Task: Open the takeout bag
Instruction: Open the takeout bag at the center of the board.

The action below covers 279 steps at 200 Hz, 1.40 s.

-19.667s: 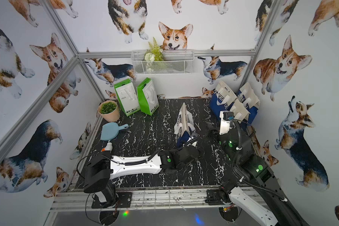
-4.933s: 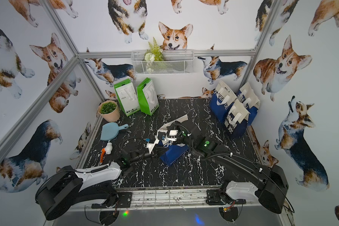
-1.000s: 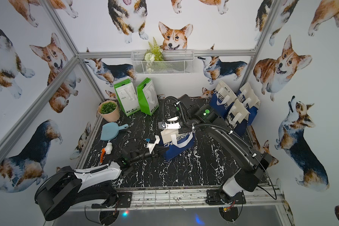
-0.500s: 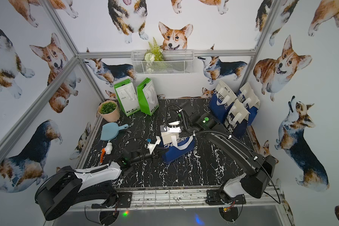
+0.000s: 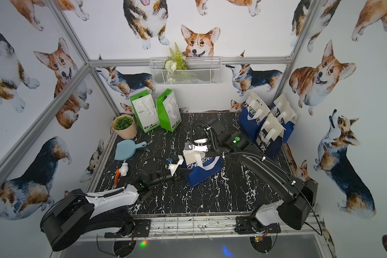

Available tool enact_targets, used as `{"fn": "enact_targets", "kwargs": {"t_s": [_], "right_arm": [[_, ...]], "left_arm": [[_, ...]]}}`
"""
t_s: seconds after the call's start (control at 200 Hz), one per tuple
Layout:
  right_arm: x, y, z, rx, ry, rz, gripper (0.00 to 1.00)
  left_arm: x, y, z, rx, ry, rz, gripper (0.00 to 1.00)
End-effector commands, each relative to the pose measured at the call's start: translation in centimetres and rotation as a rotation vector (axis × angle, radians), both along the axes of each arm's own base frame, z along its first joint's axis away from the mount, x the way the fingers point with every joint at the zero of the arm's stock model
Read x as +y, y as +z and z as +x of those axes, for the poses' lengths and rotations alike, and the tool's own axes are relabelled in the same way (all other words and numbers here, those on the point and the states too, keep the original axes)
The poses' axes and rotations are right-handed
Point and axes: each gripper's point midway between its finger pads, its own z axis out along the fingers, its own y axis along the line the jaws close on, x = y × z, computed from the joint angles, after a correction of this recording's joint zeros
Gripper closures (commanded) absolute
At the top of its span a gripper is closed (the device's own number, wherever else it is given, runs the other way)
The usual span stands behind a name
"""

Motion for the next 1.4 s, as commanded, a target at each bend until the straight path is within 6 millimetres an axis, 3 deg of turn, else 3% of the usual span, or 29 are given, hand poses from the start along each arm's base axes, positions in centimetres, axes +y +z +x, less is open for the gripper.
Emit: {"fn": "enact_targets", "kwargs": {"t_s": [0.0, 0.07, 0.395, 0.711, 1.256, 1.391], "right_arm": [[0.1, 0.2, 0.1, -0.002, -0.006, 0.014, 0.89], [0.2, 0.4, 0.2, -0.006, -0.008, 0.015, 1.0], [0.6, 4.2, 0.6, -0.099, 0.009, 0.086, 1.0], [-0.1, 6.6, 0.9, -0.11, -0.01, 0.045, 1.0], [-0.3, 7.6, 0.4, -0.06, 0.006, -0.003, 1.0], [0.1, 7.6, -0.8, 0.007, 0.023, 0.032, 1.0]], "left_arm": [[-0.2, 1.1, 0.0, -0.039, -0.013, -0.028, 1.0], [-0.2, 1.1, 0.1, -0.041, -0.01, -0.029, 1.0], [-0.2, 1.1, 0.1, -0.04, -0.008, -0.027, 1.0], [-0.3, 1.1, 0.0, -0.038, -0.021, -0.026, 1.0], [-0.2, 0.4, 0.6, -0.033, 0.011, 0.009, 1.0], [-0.1, 0.3, 0.6, -0.029, 0.016, 0.018, 1.0]]}}
